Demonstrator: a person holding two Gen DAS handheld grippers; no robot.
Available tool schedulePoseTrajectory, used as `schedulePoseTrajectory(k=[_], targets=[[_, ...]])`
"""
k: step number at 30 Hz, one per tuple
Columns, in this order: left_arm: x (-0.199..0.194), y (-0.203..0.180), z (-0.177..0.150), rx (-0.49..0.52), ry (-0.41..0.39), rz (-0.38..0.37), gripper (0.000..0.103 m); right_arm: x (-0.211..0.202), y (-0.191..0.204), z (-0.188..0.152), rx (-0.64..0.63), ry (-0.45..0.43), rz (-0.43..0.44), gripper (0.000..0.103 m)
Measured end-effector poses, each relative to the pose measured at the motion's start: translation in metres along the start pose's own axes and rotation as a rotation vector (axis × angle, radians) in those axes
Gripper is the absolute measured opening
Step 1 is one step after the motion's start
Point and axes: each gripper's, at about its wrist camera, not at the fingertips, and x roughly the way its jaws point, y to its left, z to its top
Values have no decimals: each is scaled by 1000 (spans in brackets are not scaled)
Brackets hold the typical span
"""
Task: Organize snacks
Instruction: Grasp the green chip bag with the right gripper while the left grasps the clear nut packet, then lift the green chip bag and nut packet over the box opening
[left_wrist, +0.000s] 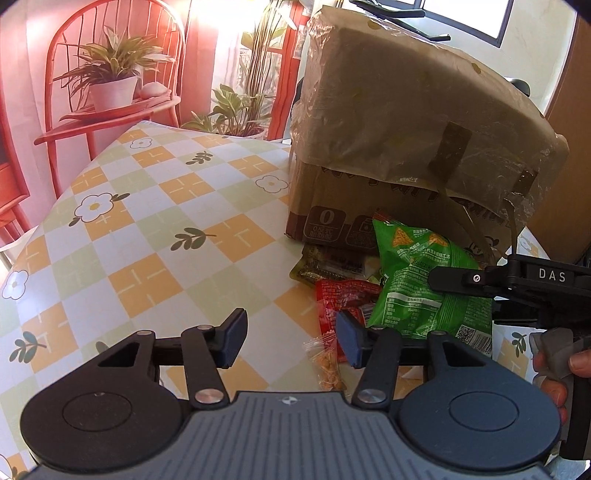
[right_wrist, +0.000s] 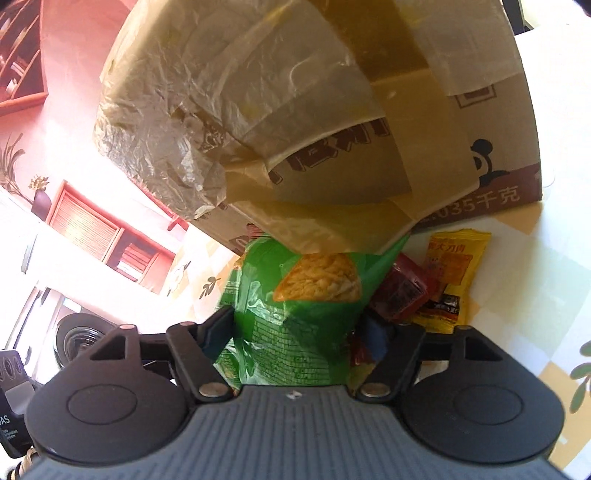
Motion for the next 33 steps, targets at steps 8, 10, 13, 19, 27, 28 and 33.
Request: schedulePoseTrajectory(k=[8,10,13,19,27,28,33], targets=[[4,-8,-14,26,34,-2,53,-30,11,-7,-159,-68,-23,69],[9,-15,-18,39,52,-11,53,-35,12,-9,-192,-72,-36,69],[19,-25,-23,63,71,-20,52,-41,8,-15,-189,-78,-53,69],[32,-37,-27,102,92,29,49,-46,-2,-23,-169,-74,-63,69],[30,-25,-31,81,81,67,18,-41,3,-21,-177,-63,-58,69],[28,-25,-32,87,75,68,18,-38,4,-21,-182,-61,-57,69],[13,-18,-26,69,20,61,18,-37,12,-21,-206,-50,-47,69]])
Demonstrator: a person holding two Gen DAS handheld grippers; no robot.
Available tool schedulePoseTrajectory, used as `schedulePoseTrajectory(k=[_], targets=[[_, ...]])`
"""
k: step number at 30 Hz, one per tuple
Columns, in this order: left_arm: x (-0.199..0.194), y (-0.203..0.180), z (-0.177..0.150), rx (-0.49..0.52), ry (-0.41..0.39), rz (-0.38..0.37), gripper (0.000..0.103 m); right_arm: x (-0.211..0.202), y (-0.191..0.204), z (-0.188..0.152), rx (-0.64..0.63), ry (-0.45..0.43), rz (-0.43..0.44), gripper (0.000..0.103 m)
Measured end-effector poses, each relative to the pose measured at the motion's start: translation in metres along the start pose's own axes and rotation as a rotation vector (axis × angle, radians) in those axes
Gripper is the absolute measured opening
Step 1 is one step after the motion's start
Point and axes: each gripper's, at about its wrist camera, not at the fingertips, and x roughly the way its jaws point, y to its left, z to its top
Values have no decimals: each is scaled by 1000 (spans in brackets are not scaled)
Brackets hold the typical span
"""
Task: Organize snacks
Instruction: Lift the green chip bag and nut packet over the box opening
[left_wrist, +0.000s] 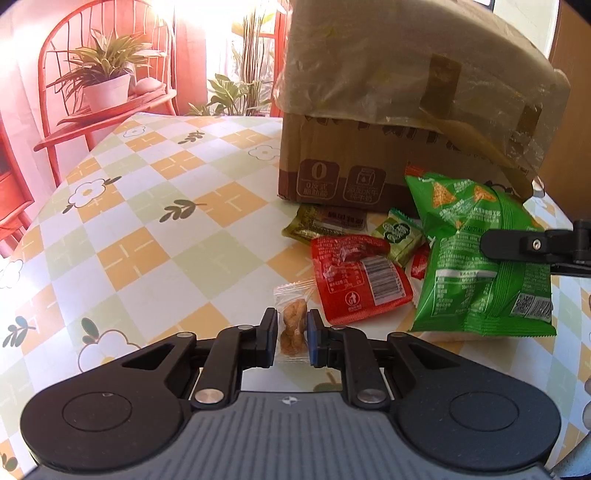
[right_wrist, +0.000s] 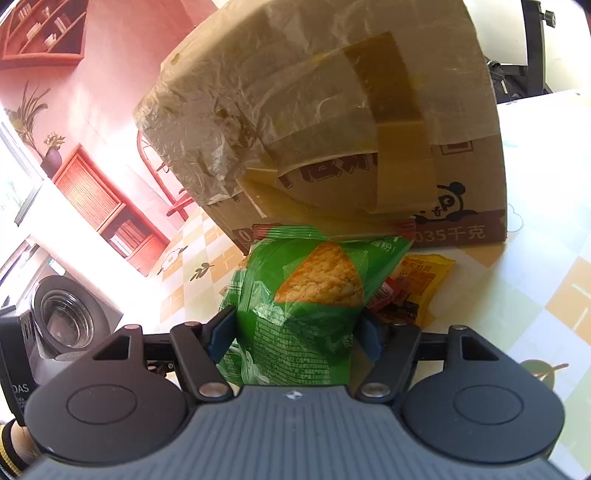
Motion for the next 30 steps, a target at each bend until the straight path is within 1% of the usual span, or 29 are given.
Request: schedulePoseTrajectory(k=[7,10,13,15,19,23,27,30], targets=[[-26,27,16,-53,-86,24,18,4,24,2,-75,27,45,69],[-36,41,22,-67,-110,41,18,9,42,6,-144,43,62,69],[-43,52,30,-96,-136,54,18,10,62,14,-221,33,83,69],[-48,56,36,-107,-156,58,18,8,71,22,-245,15,111,69],[-58,57,52,-102,-206,59,18,-2,93,42,-285,-52,180,69],[-72,57,73,-94,-266,53,18,-20,112,69,-311,-141,245,69],[-83,49,106,-71,-336,25,18,-39,122,103,-319,-238,272,69],[-84,40,133,-59,-371,-22,18,-51,120,136,-330,-301,246,69]])
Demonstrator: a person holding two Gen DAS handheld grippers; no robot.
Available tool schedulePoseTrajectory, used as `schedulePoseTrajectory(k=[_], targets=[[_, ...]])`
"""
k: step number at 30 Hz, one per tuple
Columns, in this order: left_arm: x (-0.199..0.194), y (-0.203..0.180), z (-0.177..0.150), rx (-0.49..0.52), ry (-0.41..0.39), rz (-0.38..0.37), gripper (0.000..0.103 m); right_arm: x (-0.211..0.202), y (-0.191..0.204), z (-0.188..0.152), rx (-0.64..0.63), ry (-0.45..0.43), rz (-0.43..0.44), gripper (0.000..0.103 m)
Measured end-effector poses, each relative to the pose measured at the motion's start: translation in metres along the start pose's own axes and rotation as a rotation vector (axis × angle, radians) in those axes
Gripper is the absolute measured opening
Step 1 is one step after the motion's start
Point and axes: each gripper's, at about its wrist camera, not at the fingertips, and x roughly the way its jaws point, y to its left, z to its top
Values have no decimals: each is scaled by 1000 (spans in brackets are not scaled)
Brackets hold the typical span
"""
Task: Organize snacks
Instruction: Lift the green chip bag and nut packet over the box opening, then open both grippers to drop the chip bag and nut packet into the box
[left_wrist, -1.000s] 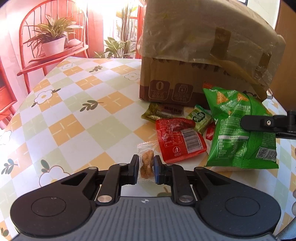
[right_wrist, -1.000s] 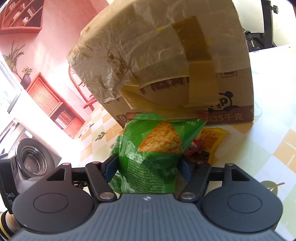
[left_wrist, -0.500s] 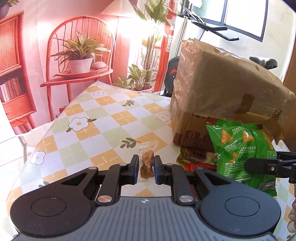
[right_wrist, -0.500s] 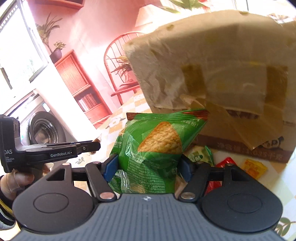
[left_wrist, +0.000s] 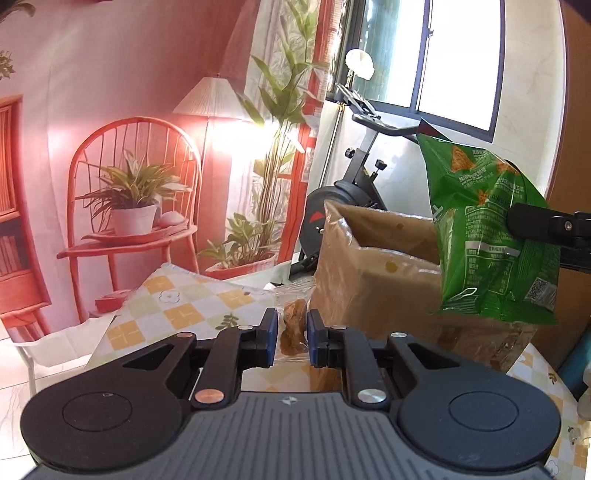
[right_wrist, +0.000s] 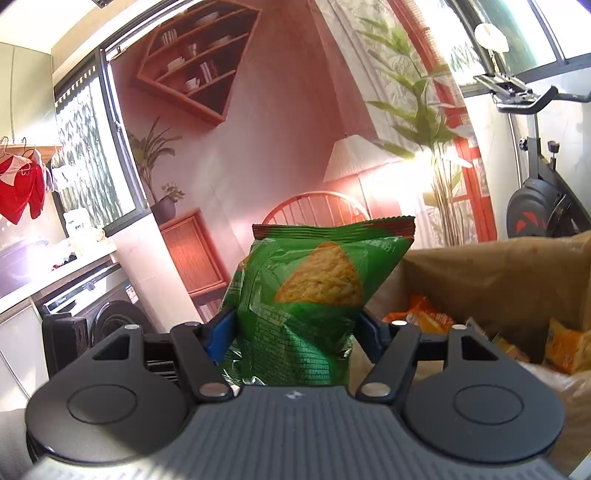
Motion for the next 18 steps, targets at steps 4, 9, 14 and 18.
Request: schedulePoseTrajectory(k=[4,9,14,18], targets=[[18,-25,36,17,-49,-59,18,3,-32,31,-17,-19,-111,69],[49,-76,75,88,-78,-119,18,13,-91,42,4,34,-271,69],[97,-118,87,134,-19,-154,18,19,-126,30,24,99,-363,70],[125,-138,81,194,33,-136,21,24,-133,19,39,129,-398,74]])
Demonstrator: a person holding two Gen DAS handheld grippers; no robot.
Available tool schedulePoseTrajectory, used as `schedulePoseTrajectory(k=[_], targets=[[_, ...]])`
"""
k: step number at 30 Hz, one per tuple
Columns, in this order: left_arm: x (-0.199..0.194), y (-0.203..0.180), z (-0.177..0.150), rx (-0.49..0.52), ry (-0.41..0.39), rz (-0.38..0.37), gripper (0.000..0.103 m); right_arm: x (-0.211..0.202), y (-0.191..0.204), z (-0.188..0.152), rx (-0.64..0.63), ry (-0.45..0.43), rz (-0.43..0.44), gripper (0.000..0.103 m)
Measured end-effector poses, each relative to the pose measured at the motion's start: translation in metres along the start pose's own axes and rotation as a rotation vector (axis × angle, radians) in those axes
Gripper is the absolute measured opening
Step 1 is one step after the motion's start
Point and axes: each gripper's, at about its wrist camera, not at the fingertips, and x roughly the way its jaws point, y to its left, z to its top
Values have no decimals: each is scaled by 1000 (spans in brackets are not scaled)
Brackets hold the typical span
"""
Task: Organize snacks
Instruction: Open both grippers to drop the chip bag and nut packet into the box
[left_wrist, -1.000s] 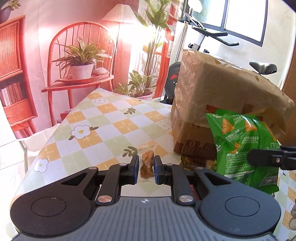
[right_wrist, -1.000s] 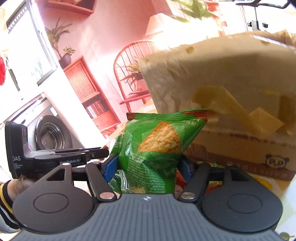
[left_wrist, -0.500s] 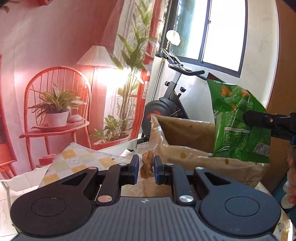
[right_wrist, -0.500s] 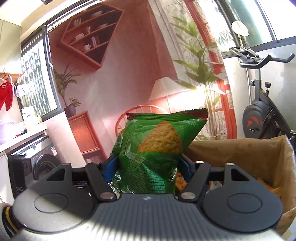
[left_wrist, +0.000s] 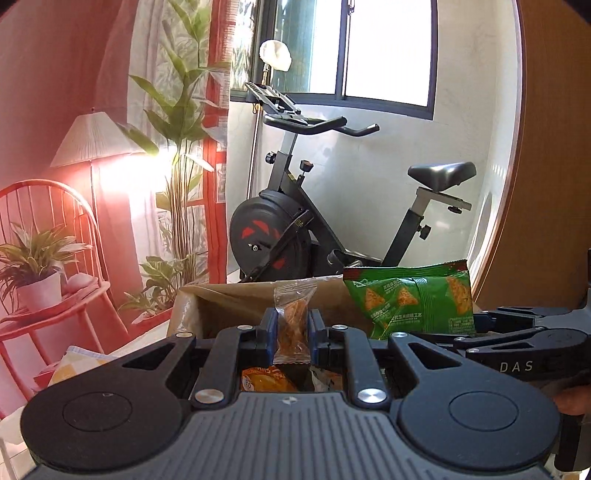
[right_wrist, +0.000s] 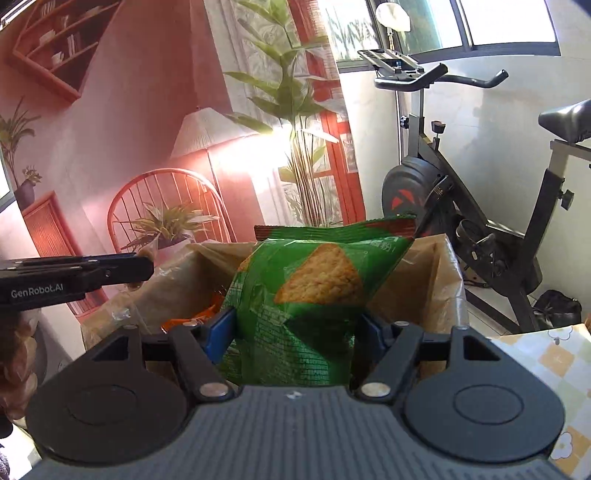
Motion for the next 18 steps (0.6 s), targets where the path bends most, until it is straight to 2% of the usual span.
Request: schedulePoseTrajectory(k=[1,2,3,4,10,13,18], targets=[[6,-3,0,10,14,10,27,0,-1,-1,6,-1,-9,74],[10,-2,-1,15,21,18,45,-1,-4,-2,18,-7,-15,80],[10,-1,-1,11,17,19,57,-3,-6,-3,27,-11,-15,83],[9,0,-2,5,14,19,58,-7,-8,-3,34,-18,-12,85],[-20,27,-12,-46,30,21,58,-43,-9,-9,11,-69,46,85],[-42,43,-24,-96,42,9,58,-64,-7,-23,0,-88,104,85],[-78,65,-52,-87,61,36,58,-89,-1,-56,-37,-84,140,83]])
